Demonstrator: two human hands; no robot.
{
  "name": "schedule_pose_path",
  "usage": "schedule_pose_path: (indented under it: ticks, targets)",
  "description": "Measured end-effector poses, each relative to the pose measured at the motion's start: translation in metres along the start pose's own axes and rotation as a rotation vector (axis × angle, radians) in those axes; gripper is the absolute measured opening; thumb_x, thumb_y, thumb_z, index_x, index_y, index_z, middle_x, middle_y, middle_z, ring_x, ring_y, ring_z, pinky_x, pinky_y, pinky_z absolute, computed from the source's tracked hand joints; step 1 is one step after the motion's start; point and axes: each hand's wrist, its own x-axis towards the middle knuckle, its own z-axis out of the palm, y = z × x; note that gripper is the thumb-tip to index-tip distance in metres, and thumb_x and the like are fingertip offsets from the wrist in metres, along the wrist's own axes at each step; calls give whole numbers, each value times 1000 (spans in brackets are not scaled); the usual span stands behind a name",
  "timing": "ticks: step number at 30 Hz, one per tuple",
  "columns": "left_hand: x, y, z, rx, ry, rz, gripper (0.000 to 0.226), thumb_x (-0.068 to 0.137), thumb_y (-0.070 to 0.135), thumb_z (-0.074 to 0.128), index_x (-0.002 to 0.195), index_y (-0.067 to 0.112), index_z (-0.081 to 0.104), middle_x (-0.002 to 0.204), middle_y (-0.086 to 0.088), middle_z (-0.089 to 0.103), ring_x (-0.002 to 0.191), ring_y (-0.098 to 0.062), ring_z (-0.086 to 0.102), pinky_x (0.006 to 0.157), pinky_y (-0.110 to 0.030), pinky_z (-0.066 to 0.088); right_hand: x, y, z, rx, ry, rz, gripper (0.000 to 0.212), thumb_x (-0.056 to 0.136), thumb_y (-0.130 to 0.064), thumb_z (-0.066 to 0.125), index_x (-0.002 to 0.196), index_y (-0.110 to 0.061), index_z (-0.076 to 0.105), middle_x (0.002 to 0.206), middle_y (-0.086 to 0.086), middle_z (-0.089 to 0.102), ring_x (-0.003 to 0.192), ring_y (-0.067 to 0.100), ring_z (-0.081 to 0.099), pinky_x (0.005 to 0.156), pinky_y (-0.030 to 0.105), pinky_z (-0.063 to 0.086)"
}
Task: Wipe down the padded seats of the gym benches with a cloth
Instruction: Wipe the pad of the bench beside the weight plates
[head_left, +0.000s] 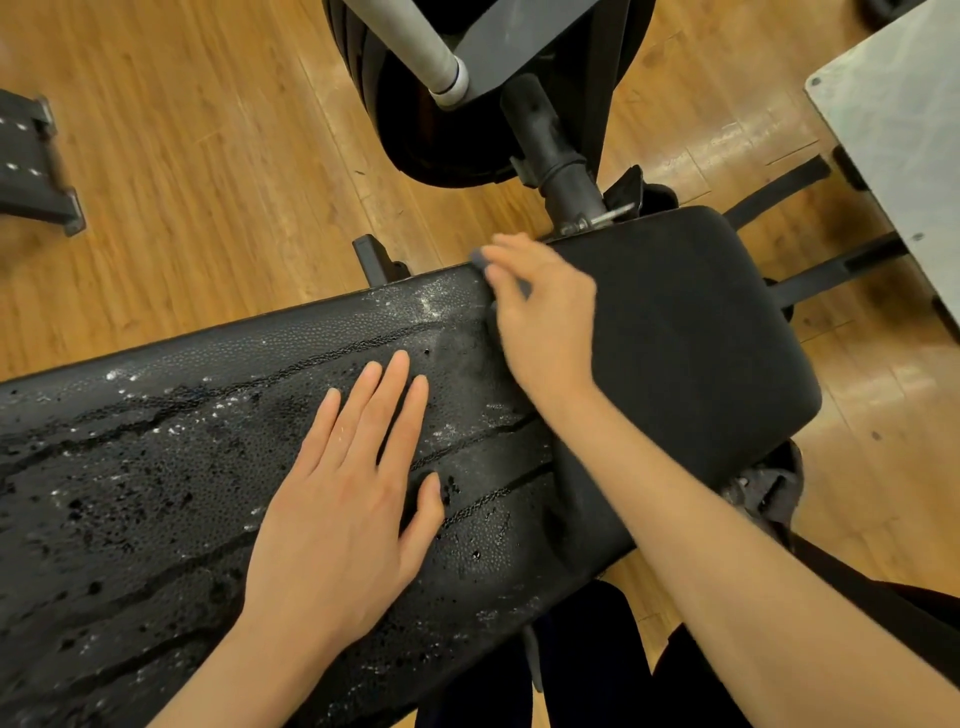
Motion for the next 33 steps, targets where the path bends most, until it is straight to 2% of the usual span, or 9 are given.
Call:
schedule_pose_path:
  ticks: [3,6,9,13,17,20,26,30,33]
  targets:
    - [0,1,-1,2,0,3,69,98,43,31,156,7,27,165,-10,20,153,-25,18,123,-44,15,8,17,-21,-32,-133,-140,25,89,-2,62,109,-10,75,117,3,70,116,10,59,107,12,34]
    - [0,1,0,13,3,3,68,99,44,30,157,7,26,165,-9,20,153,-24,17,123,-43,14,32,51,-47,-138,58,29,26,87,-5,63,108,-13,75,112,-6,70,112,15,62,105,19,42]
    - [0,0,2,0,14,-4,68,99,44,29,156,7,26,165,-10,20,153,-25,18,123,-44,16,12,32,-31,-64,214,171,25,85,2,62,104,-8,76,109,6,73,105,20,65,96,27,50]
    - [1,0,2,-10,11,0,68,99,43,29,156,6,28,165,-11,20,153,-26,19,122,-45,17,-64,1,-26,33,-25,-36,27,90,1,63,115,-7,72,122,4,68,123,20,56,105,31,45]
    - [1,0,2,1,3,0,69,99,44,30,156,6,27,165,-10,20,153,-25,18,122,-45,17,-13,13,-18,-19,43,15,26,91,1,61,114,-4,71,120,9,69,126,26,56,108,48,43]
    - [1,0,2,19,14,-3,68,99,44,29,156,7,26,165,-10,20,153,-26,18,121,-45,18,15,4,-2,9,92,92,25,91,3,60,114,-2,71,120,10,69,125,27,57,108,45,44]
    - [0,0,2,8,21,-8,69,99,44,33,156,7,26,166,-10,18,153,-25,18,121,-44,18,-49,-2,-22,-24,-64,-23,28,93,-1,62,119,-7,70,127,5,66,129,18,54,115,33,35]
    - [1,0,2,23,29,-7,69,99,45,33,156,7,27,165,-11,20,153,-25,18,120,-44,17,21,-8,6,-45,13,42,25,93,-2,60,114,-8,72,122,5,68,122,18,58,107,35,43]
    - [1,0,3,26,31,-3,69,100,45,34,156,7,26,165,-11,19,153,-25,17,120,-44,17,-7,-16,4,-34,-39,-19,27,93,-1,60,116,-9,71,127,4,66,128,19,54,110,36,41]
